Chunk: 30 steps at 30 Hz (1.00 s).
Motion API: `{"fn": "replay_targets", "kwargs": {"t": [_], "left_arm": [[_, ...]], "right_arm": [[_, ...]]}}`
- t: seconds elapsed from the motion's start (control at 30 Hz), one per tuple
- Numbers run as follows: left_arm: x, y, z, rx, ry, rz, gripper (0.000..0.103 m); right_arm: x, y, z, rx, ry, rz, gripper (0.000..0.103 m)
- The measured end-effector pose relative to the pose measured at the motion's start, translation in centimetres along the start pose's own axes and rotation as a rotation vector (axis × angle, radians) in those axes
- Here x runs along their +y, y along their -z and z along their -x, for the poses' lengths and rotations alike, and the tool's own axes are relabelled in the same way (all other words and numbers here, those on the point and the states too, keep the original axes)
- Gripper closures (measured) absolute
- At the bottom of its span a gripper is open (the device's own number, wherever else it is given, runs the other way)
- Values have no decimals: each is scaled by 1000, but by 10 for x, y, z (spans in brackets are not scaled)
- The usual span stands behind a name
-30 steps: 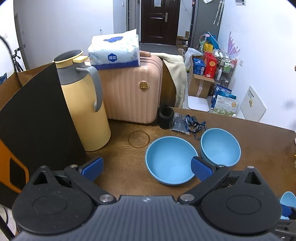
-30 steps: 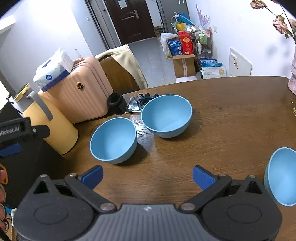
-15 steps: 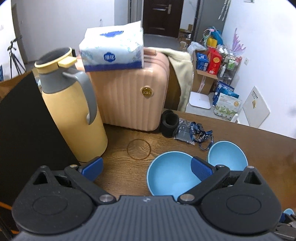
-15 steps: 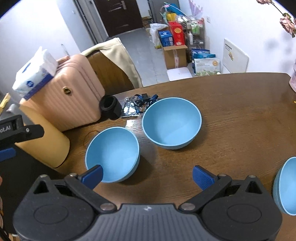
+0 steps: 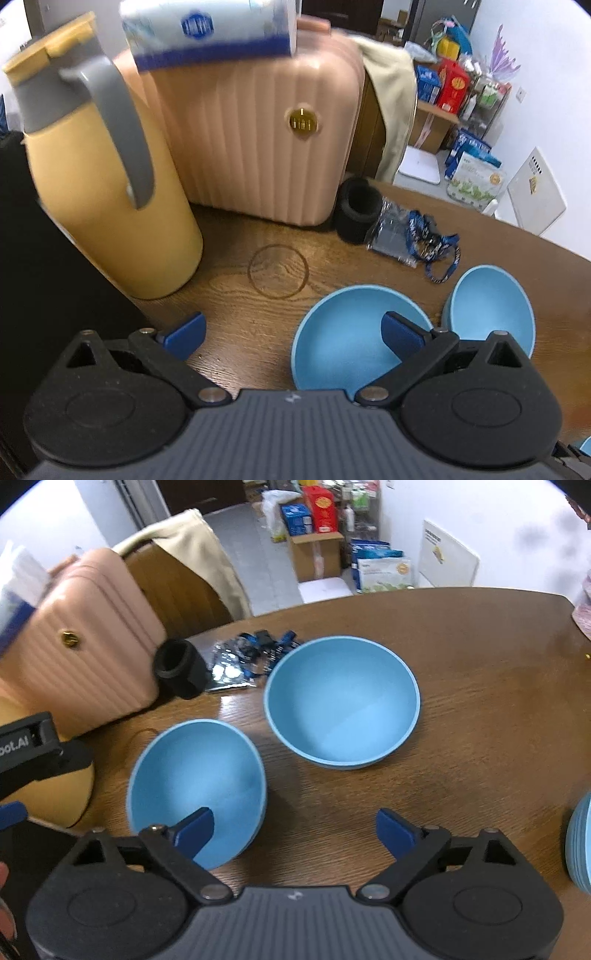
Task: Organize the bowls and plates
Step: 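Close the left tool on one blue bowl rim while the right tool closes on another, then lift and carry both gripped blue bowls toward the bowl stack by the flower vase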
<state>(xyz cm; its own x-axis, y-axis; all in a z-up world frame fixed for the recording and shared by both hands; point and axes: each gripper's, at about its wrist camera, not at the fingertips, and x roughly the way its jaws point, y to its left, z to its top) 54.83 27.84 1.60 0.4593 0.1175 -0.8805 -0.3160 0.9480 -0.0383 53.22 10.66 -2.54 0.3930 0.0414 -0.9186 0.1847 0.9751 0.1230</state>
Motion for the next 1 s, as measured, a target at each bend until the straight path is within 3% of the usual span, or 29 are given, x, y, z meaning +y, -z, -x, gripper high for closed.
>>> {"fn": "replay_targets", "kwargs": {"t": [0.23, 0.3, 0.53, 0.7, 0.87, 1.0], "left_arm": [[3, 2, -35, 39, 0, 23, 1], [2, 3, -43, 45, 0, 17, 3], [0, 9, -72, 84, 1, 4, 18], [-1, 12, -88, 94, 17, -11, 33], [-4, 15, -97, 99, 38, -29, 59], [-6, 17, -99, 59, 55, -44, 72]], "right_arm": [[6, -2, -30, 37, 36, -9, 23], [8, -2, -38, 50, 41, -15, 38], [13, -2, -55, 72, 47, -15, 52], [14, -1, -66, 77, 25, -34, 67], [19, -1, -74, 74, 24, -32, 76], [24, -1, -79, 73, 7, -22, 88]]}}
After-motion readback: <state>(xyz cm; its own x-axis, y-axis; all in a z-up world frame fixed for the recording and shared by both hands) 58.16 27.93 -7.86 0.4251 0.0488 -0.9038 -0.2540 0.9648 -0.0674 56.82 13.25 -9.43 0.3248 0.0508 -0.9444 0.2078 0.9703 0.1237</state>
